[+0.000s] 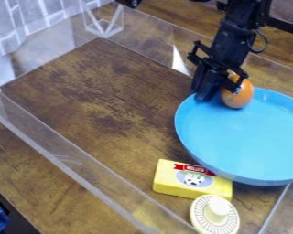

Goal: Put the orange ball in the blue tray

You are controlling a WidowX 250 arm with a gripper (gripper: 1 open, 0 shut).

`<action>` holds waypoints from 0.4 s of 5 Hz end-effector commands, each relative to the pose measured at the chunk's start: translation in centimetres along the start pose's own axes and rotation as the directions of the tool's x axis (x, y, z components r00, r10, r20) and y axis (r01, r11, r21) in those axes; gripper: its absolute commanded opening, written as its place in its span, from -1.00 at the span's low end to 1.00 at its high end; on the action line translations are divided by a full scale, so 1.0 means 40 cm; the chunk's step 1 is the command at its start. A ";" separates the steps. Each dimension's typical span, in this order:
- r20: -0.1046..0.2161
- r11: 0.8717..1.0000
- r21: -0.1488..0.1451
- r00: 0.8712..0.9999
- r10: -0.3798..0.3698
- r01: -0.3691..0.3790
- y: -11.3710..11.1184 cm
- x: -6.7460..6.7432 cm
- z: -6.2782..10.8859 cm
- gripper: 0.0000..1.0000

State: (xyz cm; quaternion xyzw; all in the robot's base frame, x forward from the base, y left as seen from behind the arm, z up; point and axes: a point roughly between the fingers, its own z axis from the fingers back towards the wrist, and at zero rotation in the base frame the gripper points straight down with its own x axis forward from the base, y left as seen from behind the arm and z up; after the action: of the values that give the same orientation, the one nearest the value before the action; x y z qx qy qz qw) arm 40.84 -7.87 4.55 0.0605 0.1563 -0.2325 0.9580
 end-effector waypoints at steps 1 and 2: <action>0.131 0.999 0.036 0.991 -0.037 0.033 -0.042 -0.009 0.142 -1.00; 0.128 0.998 0.036 0.990 -0.053 0.048 -0.055 -0.014 0.153 -1.00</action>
State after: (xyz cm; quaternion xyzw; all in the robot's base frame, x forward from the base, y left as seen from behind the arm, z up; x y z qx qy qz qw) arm 40.46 -8.46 4.97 0.0561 0.1661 -0.2417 0.9544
